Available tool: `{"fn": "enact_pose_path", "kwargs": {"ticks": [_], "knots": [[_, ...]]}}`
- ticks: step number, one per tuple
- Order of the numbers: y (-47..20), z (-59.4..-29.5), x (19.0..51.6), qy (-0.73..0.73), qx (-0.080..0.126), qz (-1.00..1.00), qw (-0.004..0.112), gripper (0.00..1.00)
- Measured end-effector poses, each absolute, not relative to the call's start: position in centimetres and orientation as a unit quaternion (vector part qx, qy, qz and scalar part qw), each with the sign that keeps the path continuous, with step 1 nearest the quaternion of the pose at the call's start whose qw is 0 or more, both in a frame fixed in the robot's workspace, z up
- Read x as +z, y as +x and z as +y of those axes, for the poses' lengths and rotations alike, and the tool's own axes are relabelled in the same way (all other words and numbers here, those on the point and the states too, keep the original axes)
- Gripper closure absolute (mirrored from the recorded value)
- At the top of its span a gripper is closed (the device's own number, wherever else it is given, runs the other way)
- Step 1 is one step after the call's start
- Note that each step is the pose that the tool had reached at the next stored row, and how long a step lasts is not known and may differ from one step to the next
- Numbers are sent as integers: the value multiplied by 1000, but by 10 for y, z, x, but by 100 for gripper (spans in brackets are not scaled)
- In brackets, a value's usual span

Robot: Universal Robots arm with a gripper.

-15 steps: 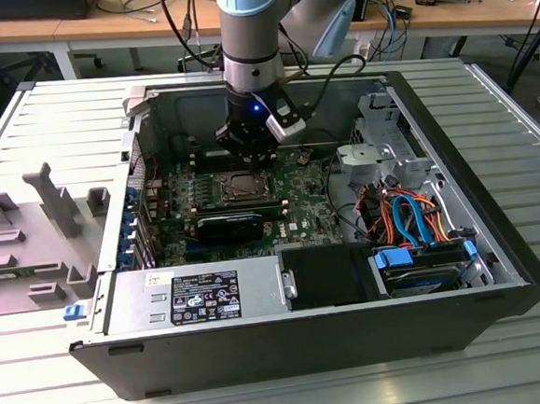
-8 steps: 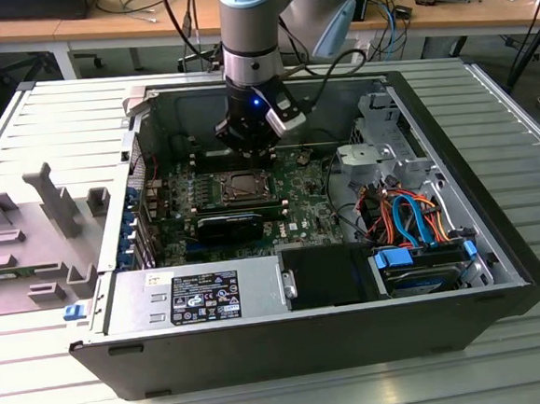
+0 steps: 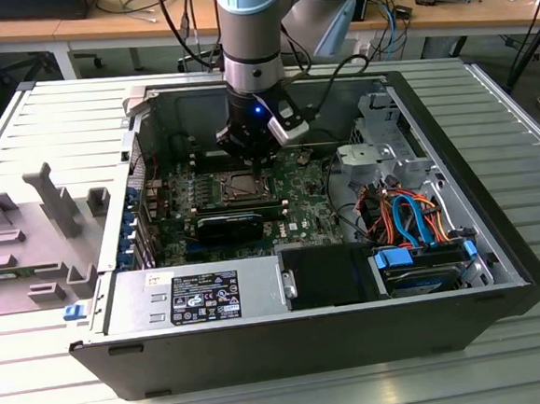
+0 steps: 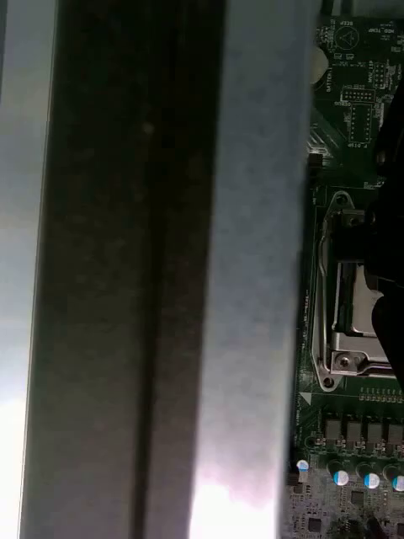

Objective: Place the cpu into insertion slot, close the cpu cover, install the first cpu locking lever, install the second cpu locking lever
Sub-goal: 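Install the first cpu locking lever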

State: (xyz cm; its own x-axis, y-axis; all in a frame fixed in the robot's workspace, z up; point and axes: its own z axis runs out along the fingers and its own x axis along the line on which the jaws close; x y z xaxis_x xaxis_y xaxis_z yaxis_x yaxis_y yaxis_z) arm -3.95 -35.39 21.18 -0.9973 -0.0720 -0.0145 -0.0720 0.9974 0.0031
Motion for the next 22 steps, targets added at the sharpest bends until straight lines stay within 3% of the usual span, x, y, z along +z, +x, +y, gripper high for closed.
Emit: {"fn": "enact_pose_path", "kwargs": {"ticks": [11,22], "knots": [[-40,-371,214,-36,2,999,7,89],[-39,-372,246,-36,2,999,7,89]]}}
